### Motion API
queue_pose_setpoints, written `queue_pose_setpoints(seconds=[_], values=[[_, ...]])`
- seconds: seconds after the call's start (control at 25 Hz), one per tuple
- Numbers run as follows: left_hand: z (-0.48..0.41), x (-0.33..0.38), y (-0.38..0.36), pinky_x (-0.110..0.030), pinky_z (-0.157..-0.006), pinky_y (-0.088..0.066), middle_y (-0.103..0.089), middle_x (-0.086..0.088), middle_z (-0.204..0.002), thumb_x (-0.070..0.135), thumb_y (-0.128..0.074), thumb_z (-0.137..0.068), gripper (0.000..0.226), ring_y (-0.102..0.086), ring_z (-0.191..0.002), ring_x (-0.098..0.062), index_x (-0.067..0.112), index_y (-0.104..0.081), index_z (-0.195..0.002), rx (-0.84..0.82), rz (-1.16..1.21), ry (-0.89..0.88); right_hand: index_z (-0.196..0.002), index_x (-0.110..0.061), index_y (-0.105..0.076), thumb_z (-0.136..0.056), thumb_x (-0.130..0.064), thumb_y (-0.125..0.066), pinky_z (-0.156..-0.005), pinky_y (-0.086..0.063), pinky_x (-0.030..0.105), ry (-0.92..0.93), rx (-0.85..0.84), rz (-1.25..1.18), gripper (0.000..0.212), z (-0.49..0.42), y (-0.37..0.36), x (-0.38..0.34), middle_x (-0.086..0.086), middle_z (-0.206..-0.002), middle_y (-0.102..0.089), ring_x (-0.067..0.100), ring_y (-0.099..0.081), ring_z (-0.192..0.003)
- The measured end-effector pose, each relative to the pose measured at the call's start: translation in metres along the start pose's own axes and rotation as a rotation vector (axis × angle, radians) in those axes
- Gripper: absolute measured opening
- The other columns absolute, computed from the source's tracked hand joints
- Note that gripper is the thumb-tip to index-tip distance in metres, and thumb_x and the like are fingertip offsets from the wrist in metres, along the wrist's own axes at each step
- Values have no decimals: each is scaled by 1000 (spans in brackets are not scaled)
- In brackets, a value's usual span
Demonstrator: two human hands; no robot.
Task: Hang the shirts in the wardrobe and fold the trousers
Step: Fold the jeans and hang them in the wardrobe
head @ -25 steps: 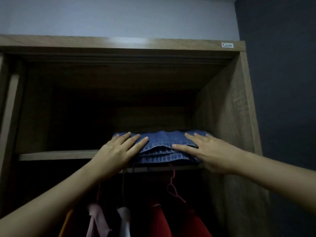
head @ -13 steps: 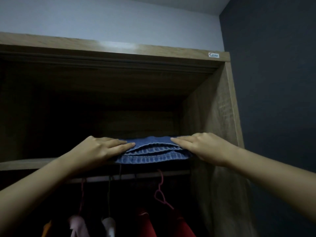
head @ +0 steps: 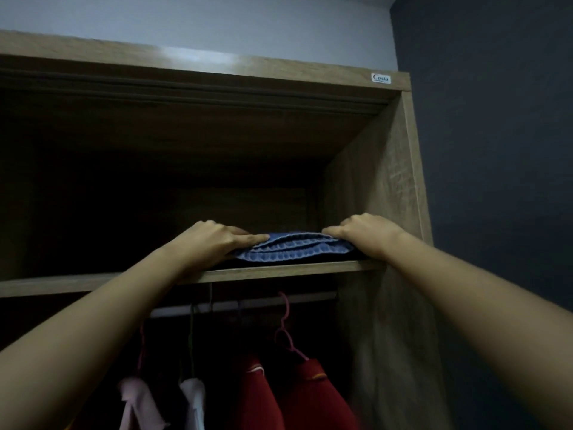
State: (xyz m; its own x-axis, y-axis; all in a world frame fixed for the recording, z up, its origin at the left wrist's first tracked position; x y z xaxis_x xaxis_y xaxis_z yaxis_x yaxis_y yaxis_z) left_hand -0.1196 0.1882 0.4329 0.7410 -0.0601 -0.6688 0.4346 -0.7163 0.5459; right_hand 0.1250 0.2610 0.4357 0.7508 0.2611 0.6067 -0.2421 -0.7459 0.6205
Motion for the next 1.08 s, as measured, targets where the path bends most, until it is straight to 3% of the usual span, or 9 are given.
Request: queue_pose_setpoints(seconds=[0.12,0.2,0.32,0.44,0.6,0.68,0.76,0.88,1.08], values=[[-3,1,-3,-33,-82,-49,-34,5,-150,33,-37,-99,66,-56,-115,-20,59,14,-133,-41,20,2,-148,-31,-15,-96,-2,-35,-95,-46,42,6,-42,-7,63,-3,-13,-3,11,-135,-49,33,-53,-118],[-2,-2,-8,-30,-79,-45,-36,8,-147,51,-36,-94,64,-54,-117,-18,61,17,-129,-68,74,24,-149,-28,-11,-95,-2,-39,-96,-46,42,41,-87,0,66,-4,-16,-4,11,-136,-47,31,-52,-119],[7,-11,-14,-28,-97,-38,-37,22,-143,78,-29,-79,50,-42,-127,-7,74,-9,-125,-100,490,66,-149,-28,-5,-96,-3,-39,-97,-45,41,58,-140,58,68,-6,-17,-5,11,-143,-39,30,-46,-125],[18,-8,-16,-21,-102,-18,-24,32,-133,70,-19,-86,37,-21,-127,6,71,-23,-123,-224,663,91,-149,-32,3,-92,-9,-50,-99,-43,43,64,-302,75,82,-8,-10,0,9,-149,-32,30,-40,-131],[31,-3,-12,-21,-106,-6,-10,22,-153,84,-10,-74,77,-1,-129,10,50,-14,-143,-253,660,168,-148,-34,7,-82,-23,-58,-117,-19,46,-7,-464,-201,93,6,0,2,7,-157,-16,27,-22,-143],[39,-2,-4,-23,-110,-5,-7,15,-156,87,-5,-69,92,3,-129,9,39,-9,-148,-177,595,224,-148,-25,13,-85,-36,-56,-118,5,46,24,-386,-235,95,16,0,-3,5,-160,1,20,0,-147],[44,0,5,-22,-110,-3,-6,10,-158,90,5,-62,106,6,-131,8,31,-4,-150,-85,500,228,-148,-22,16,-85,-56,-51,-116,13,42,86,-194,-305,98,24,10,-7,0,-159,8,15,8,-146],[47,1,14,-21,-109,-2,-9,5,-158,86,13,-62,108,5,-132,6,25,-3,-150,3,365,236,-148,-21,12,-75,-80,-23,-115,11,33,132,22,-388,100,31,18,-21,-3,-159,8,7,8,-145],[60,18,-7,-32,-115,-14,-11,1,-158,79,22,-66,107,-9,-145,-10,18,-3,-151,74,196,344,-151,-19,-7,-64,-84,13,-119,-2,34,16,247,-528,110,32,-9,-67,-4,-159,-8,8,-5,-146]])
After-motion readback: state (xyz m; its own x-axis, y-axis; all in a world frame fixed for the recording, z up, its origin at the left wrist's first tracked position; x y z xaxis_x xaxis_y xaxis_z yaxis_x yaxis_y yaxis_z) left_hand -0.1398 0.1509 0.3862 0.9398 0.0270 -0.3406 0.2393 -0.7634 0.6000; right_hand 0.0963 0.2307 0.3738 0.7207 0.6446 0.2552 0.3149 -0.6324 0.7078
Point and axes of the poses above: each hand's wrist, its own z-axis away from the middle knuckle, its own y-axis out of the back of the hand, x = y × z, the point moved 4 cm from there along -z, towards the middle knuckle
